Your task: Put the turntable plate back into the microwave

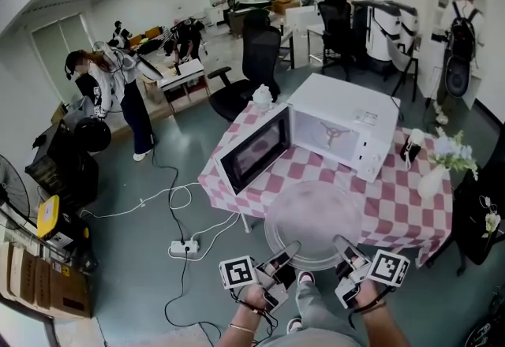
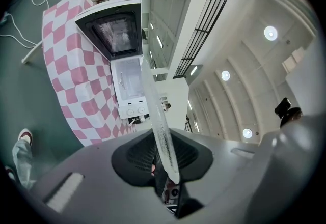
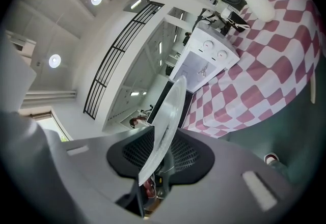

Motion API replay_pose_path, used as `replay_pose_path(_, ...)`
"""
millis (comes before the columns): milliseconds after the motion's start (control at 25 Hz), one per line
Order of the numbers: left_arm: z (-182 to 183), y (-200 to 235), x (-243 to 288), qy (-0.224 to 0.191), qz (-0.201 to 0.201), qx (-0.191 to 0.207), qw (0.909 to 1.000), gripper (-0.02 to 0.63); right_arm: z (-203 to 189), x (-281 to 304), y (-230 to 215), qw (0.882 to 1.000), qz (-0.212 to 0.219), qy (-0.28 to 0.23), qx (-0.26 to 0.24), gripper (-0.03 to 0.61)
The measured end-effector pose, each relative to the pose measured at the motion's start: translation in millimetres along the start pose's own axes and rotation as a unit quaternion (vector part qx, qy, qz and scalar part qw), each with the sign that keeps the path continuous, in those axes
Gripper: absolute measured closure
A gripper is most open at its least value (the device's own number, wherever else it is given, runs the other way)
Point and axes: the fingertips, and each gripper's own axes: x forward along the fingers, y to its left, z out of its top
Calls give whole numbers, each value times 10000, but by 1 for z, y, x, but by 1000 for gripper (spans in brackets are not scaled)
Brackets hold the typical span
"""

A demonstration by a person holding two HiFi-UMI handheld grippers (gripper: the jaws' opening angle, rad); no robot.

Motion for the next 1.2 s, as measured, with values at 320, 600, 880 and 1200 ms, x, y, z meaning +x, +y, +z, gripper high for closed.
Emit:
replay_pose_path(320,41,12,50,110,78,22,9999,558,47,41,-16,9998,102,-120,123,486)
replay_pose_path(600,89,30,102,136,102,67,9998,558,98,90,-33,9998,58,-54,164,486)
replay_pose_path(880,135,42,144,55,112,12,9999,558,145,141,-36,9994,356,52,-4,486)
replay_pose_path(1200,169,62,167,23,370,106,9993,558,164,175,-59,9989,90,176,431,486)
